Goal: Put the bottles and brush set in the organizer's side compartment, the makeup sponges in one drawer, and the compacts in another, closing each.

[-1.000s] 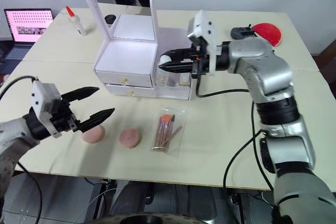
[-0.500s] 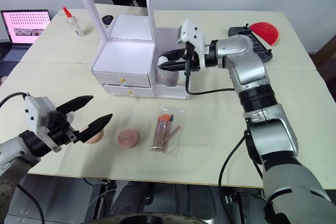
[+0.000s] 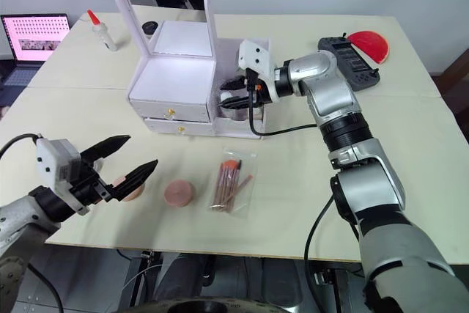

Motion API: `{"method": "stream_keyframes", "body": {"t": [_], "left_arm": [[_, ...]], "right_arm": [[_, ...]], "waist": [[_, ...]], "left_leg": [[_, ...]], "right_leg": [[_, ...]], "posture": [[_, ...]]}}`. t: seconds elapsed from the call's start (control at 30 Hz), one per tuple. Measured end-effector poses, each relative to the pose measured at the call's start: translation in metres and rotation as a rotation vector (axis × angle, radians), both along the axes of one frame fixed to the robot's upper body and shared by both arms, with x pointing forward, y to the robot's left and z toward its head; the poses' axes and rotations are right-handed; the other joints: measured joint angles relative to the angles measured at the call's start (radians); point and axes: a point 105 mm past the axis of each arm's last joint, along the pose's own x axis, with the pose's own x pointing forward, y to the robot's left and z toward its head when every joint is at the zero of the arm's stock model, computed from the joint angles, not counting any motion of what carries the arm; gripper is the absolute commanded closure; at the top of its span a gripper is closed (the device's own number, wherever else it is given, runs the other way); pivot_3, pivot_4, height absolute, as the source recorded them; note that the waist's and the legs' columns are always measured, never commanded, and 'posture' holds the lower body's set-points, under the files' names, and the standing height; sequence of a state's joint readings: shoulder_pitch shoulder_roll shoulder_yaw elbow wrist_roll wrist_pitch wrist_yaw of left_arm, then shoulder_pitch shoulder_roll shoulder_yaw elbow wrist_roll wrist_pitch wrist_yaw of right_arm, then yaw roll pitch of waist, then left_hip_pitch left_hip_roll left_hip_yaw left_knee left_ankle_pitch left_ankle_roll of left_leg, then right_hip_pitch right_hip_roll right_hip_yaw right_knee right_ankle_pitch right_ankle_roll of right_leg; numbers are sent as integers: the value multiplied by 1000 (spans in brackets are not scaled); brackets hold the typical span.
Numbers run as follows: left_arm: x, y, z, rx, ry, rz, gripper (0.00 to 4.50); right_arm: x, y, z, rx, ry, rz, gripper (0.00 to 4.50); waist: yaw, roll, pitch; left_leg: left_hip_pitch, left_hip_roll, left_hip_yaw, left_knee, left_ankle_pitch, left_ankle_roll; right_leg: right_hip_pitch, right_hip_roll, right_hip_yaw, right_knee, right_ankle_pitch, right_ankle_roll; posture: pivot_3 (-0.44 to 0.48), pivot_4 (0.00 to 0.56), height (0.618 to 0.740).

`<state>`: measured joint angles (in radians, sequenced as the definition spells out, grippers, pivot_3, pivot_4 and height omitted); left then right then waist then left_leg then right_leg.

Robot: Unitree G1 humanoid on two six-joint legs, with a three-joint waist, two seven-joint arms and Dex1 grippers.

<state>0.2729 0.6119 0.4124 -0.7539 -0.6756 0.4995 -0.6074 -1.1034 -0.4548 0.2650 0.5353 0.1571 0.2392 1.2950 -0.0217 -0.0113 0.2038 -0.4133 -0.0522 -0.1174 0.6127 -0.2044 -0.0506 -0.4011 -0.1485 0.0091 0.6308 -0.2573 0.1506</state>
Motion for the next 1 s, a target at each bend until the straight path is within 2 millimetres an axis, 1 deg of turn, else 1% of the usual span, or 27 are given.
{"method": "stream_keyframes", "body": {"t": [0.03,0.07,0.17,0.27,0.4,0.47,0.53,0.57,0.67,0.7,0.73,0.77,0.8,0.87,0.93,0.97,1.0], "left_arm": [[0,0,0,1,-5,0,0],[0,1,0,3,-6,2,0],[3,5,-2,10,-1,10,0],[4,8,-1,9,-8,12,0],[5,12,0,12,-16,12,0],[6,21,1,11,-20,33,0],[7,39,5,8,-34,78,0],[6,55,7,17,-37,118,0],[1,94,14,24,-42,217,0],[-3,112,17,29,-48,261,0],[-7,127,20,33,-53,297,0],[-12,147,23,39,-60,350,0],[-19,166,25,41,-68,410,0],[-31,197,26,34,-76,512,0],[-42,220,22,23,-75,580,0],[-50,235,18,20,-64,626,0],[-57,244,14,17,-55,660,0]], "right_arm": [[0,0,2,4,1,2,427],[0,0,4,10,2,3,164],[-1,-2,11,44,12,3,164],[-2,-11,18,73,30,-3,164],[-3,-32,37,151,19,-33,164],[-1,-47,44,194,5,-71,164],[4,-72,43,232,-6,-142,164],[6,-87,38,261,9,-189,164],[10,-120,27,349,49,-295,164],[12,-137,24,373,42,-356,164],[13,-151,21,382,30,-407,164],[12,-170,15,391,11,-473,164],[11,-185,7,396,6,-526,164],[7,-206,-13,384,17,-608,164],[4,-222,-33,372,31,-685,164],[2,-233,-41,379,38,-737,164],[-1,-242,-46,381,40,-773,164]], "waist": [[0,0,0],[1,0,0],[1,0,0],[3,0,0],[3,0,0],[3,0,0],[3,0,0],[3,0,0],[0,0,0],[-1,0,0],[0,0,0],[0,0,0],[0,0,0],[-3,0,0],[-9,0,0],[-15,0,0],[-19,0,0]], "left_leg": [[0,0,0,0,0,0],[0,0,0,0,0,0],[0,0,0,0,0,0],[0,0,0,0,0,0],[0,0,0,0,0,0],[0,0,0,0,0,0],[0,0,0,0,0,0],[0,0,0,0,0,0],[0,0,1,-1,0,0],[0,0,1,-1,0,0],[0,0,2,-1,0,0],[0,0,2,-2,0,0],[0,0,2,-2,0,0],[0,0,3,-2,0,0],[0,0,3,-1,0,0],[0,0,3,-1,0,0],[0,0,4,-1,0,0]], "right_leg": [[0,0,0,0,0,0],[0,0,0,0,0,0],[0,0,0,0,0,0],[0,0,0,0,0,0],[0,0,0,0,0,0],[0,0,0,0,0,0],[0,0,0,0,0,0],[0,0,0,-1,0,-1],[0,-1,0,-1,-1,-1],[0,-1,0,-1,-1,-2],[0,-1,0,-1,-2,-3],[0,-1,0,-1,-2,-3],[0,-1,0,-2,-2,-3],[0,-1,0,-2,-2,-3],[0,-1,1,-1,-2,-3],[0,-1,1,-1,-2,-4],[0,-1,2,-1,-2,-4]], "posture": [[0,150,740],[0,150,740],[0,150,740],[0,150,740],[0,150,740],[0,150,740],[0,150,740],[0,150,740],[0,150,740],[0,150,740],[0,150,740],[0,150,740],[0,150,740],[0,150,740],[0,150,740],[0,150,740],[0,150,740]]}}
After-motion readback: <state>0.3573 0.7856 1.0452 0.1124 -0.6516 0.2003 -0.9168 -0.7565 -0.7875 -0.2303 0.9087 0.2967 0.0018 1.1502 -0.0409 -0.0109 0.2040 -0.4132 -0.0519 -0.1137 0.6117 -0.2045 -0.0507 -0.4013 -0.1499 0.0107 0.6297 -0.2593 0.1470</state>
